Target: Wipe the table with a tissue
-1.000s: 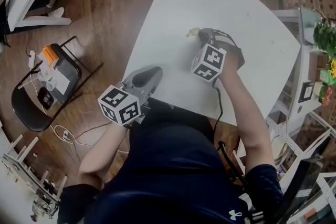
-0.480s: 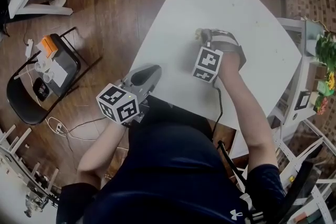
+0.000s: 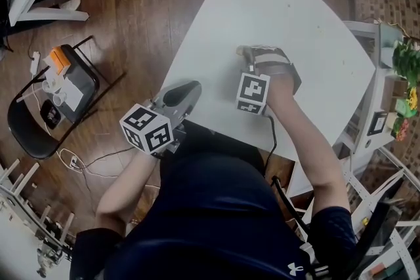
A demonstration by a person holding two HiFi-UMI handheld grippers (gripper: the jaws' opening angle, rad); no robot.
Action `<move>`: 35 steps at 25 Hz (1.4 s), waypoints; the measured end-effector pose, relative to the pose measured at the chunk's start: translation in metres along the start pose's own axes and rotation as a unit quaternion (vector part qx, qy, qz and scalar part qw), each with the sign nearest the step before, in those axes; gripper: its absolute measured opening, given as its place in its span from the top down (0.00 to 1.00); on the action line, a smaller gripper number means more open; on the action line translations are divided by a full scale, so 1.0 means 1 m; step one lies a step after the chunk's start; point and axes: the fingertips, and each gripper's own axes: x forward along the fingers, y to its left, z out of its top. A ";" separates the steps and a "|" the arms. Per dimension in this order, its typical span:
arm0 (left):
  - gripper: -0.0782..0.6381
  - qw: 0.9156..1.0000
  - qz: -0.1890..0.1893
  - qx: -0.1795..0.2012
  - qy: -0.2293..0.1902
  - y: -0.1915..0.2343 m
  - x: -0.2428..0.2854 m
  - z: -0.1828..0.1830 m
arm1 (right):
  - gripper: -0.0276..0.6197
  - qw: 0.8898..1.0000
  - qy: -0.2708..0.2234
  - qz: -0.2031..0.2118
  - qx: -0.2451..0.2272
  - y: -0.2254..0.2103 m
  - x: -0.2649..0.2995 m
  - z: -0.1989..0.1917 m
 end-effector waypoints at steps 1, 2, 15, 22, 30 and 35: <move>0.86 1.000 -0.001 0.000 0.000 -0.001 0.001 0.000 | 0.93 1.000 0.001 0.000 -0.001 0.001 0.000 -0.002; 0.86 1.000 -0.001 0.001 0.000 -0.001 0.002 0.001 | 0.93 1.000 0.004 0.000 -0.001 0.003 -0.001 -0.005; 0.86 1.000 0.005 -0.015 -0.008 0.005 0.000 0.003 | 0.93 0.995 0.049 0.003 0.081 -0.022 0.015 -0.051; 0.86 1.000 0.011 -0.023 -0.012 0.010 -0.008 0.002 | 0.93 0.997 0.032 -0.019 0.067 -0.041 0.016 -0.019; 0.86 1.000 0.004 -0.019 -0.009 0.009 -0.004 0.007 | 0.93 0.999 -0.006 -0.016 -0.040 -0.010 0.002 0.028; 0.86 1.000 -0.008 -0.011 0.006 -0.001 0.003 0.003 | 0.93 1.000 0.002 -0.002 -0.019 0.010 -0.003 0.012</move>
